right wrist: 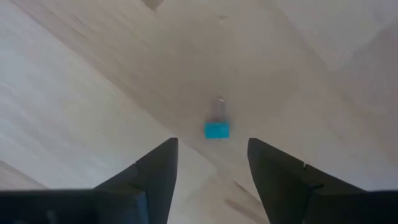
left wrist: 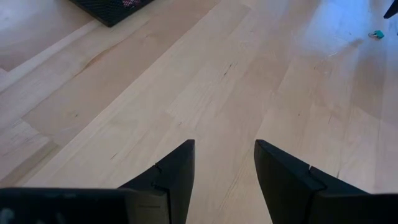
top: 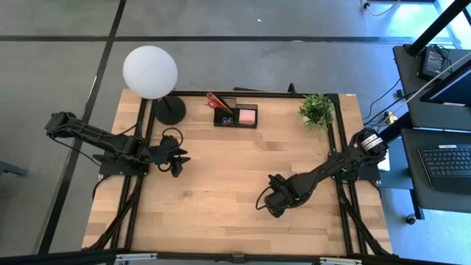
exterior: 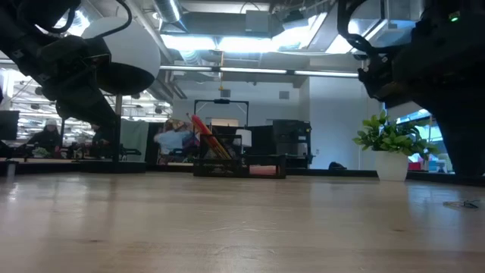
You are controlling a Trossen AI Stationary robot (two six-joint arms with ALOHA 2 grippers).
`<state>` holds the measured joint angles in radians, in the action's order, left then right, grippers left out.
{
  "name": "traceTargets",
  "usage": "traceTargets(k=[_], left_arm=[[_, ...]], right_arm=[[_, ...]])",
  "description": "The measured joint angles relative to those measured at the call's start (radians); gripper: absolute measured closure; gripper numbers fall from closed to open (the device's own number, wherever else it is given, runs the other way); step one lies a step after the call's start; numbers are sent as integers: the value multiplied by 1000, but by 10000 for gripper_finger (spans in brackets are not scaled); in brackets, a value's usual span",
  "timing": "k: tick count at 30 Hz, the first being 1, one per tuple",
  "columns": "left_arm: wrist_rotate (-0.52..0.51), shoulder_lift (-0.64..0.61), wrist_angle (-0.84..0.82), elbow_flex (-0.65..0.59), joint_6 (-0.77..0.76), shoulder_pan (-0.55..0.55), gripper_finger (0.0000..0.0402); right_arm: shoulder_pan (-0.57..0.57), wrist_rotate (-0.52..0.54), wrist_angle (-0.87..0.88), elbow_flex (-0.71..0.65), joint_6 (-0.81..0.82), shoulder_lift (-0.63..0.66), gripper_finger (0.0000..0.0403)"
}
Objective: Pick and place office supplies into organizer
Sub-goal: Put the blue binder clip into the black desk organizer
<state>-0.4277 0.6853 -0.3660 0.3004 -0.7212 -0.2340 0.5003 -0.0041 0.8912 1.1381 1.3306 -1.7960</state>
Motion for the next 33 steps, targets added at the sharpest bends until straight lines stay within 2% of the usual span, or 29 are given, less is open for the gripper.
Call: traceTargets(k=[5,12,33], left_arm=[[0,0,1,0,0,0,242],[0,0,1,0,1,0,242],[1,0,1,0,1,0,242]], right_arm=[[0,-21,-43,0,-44,-47,210],[-3,-64,-18,5,-46,-102,211],[-36,-47,-32,2,-112,-106,211]])
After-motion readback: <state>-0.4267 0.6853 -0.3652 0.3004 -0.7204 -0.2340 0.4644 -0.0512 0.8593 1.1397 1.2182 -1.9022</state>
